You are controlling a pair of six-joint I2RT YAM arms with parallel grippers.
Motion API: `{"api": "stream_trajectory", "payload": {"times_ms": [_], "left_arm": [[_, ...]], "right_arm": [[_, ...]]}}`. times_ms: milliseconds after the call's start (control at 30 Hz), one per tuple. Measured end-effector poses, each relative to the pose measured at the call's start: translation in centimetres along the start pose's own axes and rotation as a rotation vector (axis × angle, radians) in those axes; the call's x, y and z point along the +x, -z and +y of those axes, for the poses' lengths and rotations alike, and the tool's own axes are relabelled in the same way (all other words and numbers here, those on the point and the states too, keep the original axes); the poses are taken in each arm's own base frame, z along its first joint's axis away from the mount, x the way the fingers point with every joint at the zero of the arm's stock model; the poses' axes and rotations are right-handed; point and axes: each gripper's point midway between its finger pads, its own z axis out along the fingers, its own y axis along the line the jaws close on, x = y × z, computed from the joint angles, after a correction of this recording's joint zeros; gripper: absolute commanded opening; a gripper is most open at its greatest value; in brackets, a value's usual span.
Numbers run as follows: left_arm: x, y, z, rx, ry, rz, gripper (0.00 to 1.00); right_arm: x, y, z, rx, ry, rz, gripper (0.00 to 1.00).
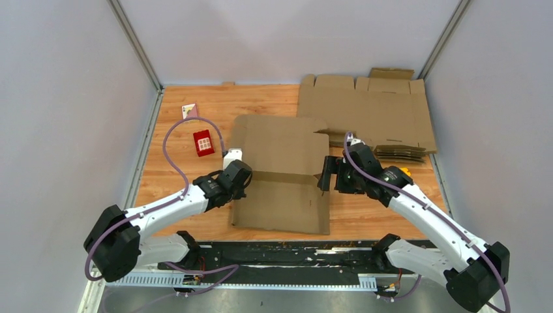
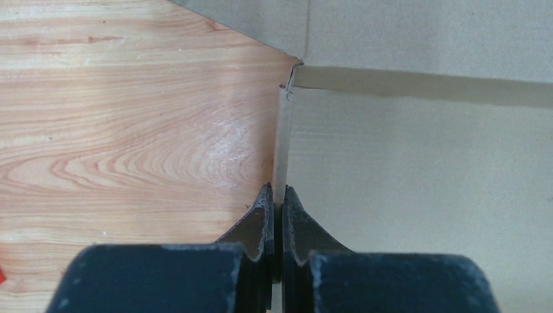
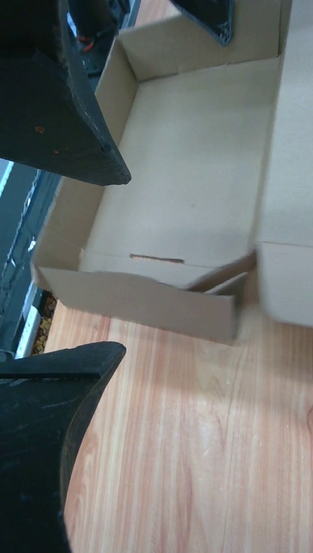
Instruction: Fold the paper box
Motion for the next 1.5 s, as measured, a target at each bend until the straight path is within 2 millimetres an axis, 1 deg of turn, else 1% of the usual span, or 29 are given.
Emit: {"api": "stream_trajectory", "payload": {"times_ms": [100, 167, 200, 300, 333, 367, 433, 533, 733, 867, 1000, 1167, 1400, 1500], "left_arm": [[-0.2, -0.1, 0.1, -0.022, 0.070, -0.011, 0.00], [-0.2, -0.4, 0.3, -0.043, 0.132, -0.018, 0.00], [0.0, -0.5, 0.5, -0.056, 0.159, -0.019, 0.00], [1.0, -0.9, 1.1, -0.085, 0.207, -0.008, 0.00], [1.2, -1.0, 1.3, -0.092, 0.214, -0.007, 0.00], [1.3, -1.0, 1.4, -0.093, 0.221, -0.010, 0.00], [1.2, -0.9, 1.5, -0.087, 0.229, -0.019, 0.00], [0.7, -0.6, 1.6, -0.084, 0.233, -0.042, 0.00], [0.4, -0.5, 2.0, -0.095, 0.187, -0.055, 0.00], [0.6, -0.5, 2.0, -0.090, 0.161, -0.049, 0.00], [0.5, -0.5, 1.7, -0.070, 0.144, -0.045, 0.00], [0.5, -0.4, 1.6, -0.050, 0.125, -0.054, 0.00], [0.3, -0.3, 1.5, -0.037, 0.105, -0.064, 0.00], [0.2, -0.3, 1.5, -0.036, 0.097, -0.068, 0.00]], "right_arm": [[-0.1, 0.6, 0.3, 0.007, -0.068, 0.011, 0.88], [0.9, 0.5, 0.5, 0.003, -0.119, 0.049, 0.87], [1.6, 0.3, 0.5, -0.005, -0.146, 0.070, 0.87], [5.3, -0.4, 0.2, -0.004, -0.196, 0.162, 0.86], [6.1, -0.4, 0.1, -0.001, -0.203, 0.182, 0.85], [6.9, -0.4, 0.1, -0.001, -0.207, 0.198, 0.84], [7.3, -0.3, 0.3, -0.009, -0.207, 0.206, 0.83], [7.1, -0.6, 0.6, 0.001, -0.190, 0.202, 0.83], [5.7, -2.5, -0.3, 0.147, -0.121, 0.185, 0.83], [6.0, -3.4, -1.0, 0.197, -0.088, 0.196, 0.82], [5.9, -4.1, -1.6, 0.232, -0.053, 0.183, 0.83], [5.8, -4.9, -3.0, 0.309, -0.017, 0.174, 0.82], [4.8, -5.0, -4.9, 0.398, -0.061, 0.125, 0.81], [3.9, -4.3, -6.1, 0.442, -0.095, 0.080, 0.80]]}}
